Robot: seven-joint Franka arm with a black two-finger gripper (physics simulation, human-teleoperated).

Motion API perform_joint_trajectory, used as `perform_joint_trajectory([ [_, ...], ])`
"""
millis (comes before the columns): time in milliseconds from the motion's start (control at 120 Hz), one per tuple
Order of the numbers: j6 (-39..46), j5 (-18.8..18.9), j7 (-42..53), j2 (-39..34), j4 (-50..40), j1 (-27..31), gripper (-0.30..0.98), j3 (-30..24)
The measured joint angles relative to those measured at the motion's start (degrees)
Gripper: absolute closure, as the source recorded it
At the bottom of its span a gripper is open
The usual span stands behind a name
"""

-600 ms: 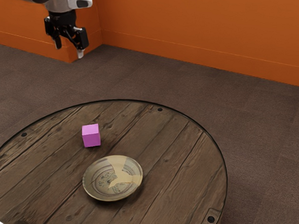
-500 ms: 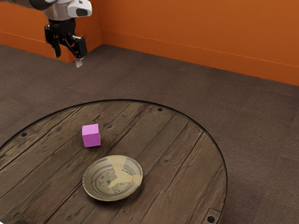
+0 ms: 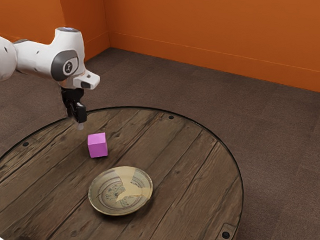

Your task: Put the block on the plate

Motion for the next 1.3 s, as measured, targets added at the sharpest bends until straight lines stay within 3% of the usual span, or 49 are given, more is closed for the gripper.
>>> perform_joint_trajectory([
  [267, 4.67, 0.24, 11.26, 11.22, 8.22, 4.66, 0.00, -7.42],
  [792, 9.80, -0.85, 22.92, 11.00, 2.01, 3.10, 0.00, -7.75],
  [967, 11.48, -1.16, 24.63, 11.94, 2.02, 3.50, 0.05, -7.79],
  [1192, 12.77, -1.24, 26.17, 12.94, 2.01, 3.62, 0.23, -7.79],
  [1300, 13.13, -1.09, 26.66, 12.98, 2.02, 3.56, 0.26, -7.71],
])
